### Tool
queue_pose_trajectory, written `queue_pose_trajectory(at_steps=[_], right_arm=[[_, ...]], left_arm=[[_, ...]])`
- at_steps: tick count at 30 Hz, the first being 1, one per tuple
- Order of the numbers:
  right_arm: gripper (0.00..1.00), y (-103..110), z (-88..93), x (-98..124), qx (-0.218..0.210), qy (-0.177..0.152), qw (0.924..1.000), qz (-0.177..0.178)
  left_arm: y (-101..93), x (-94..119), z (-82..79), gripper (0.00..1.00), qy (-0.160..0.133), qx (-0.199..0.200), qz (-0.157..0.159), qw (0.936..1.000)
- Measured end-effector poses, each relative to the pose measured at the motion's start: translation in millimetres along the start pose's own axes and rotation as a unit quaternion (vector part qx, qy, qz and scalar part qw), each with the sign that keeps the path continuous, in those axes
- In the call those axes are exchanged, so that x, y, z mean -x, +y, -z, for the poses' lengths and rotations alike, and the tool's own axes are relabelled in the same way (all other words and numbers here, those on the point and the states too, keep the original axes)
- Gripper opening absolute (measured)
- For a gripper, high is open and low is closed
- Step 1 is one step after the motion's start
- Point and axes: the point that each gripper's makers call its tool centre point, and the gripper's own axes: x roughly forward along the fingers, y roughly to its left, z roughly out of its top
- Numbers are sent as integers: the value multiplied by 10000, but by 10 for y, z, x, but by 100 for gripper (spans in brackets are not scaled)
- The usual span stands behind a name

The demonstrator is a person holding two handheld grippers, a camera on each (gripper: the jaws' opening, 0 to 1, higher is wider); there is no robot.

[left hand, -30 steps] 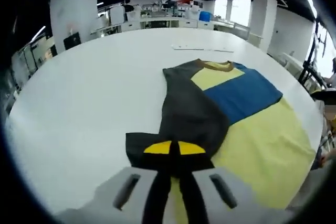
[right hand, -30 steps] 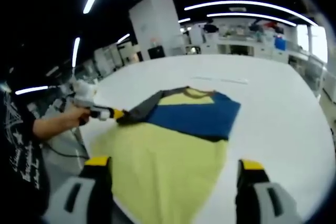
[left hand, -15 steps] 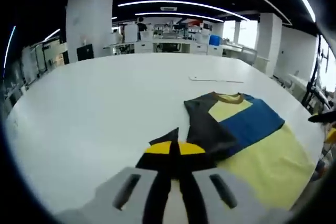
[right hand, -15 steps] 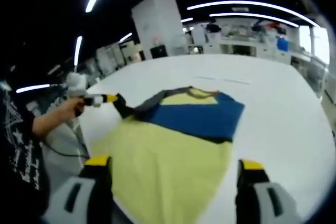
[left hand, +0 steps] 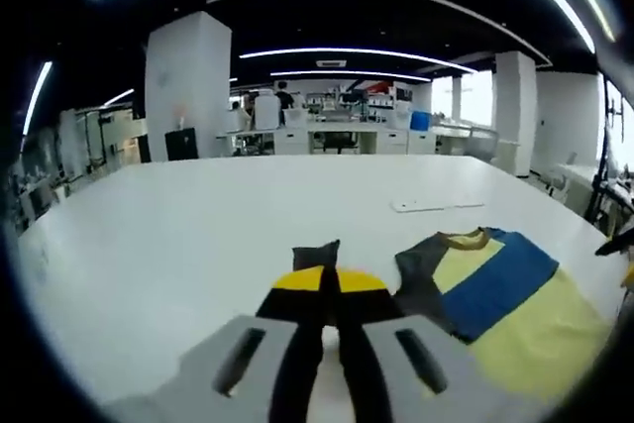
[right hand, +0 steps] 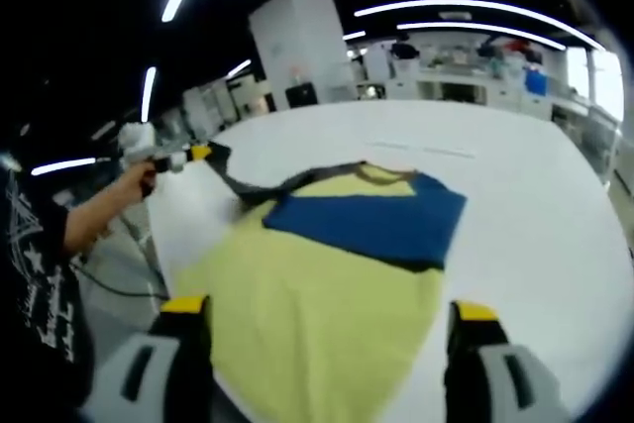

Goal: Fold the garment on the visible template until the final outline fits inside the template.

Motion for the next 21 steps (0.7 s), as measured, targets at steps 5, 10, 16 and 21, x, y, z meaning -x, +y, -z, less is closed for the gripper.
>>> queue_pose_trajectory(at_steps=[5,10,16,21], right_arm=[[99,-9,-16,-19,-2,14,10000,8],[99,-25,-12,-22,-1,52,10000,29],[99,-40,-6,-19,-15,84,9999,57],[99,-28,-36,-6,33,71,10000,57]], left_arm=[[281,-46,79,0,-32,45,-219,9997],[484,-72,177,0,-44,256,-320,9992],[771,-83,288,0,-33,327,-609,9976],[994,-69,402,0,-34,370,-843,9957]])
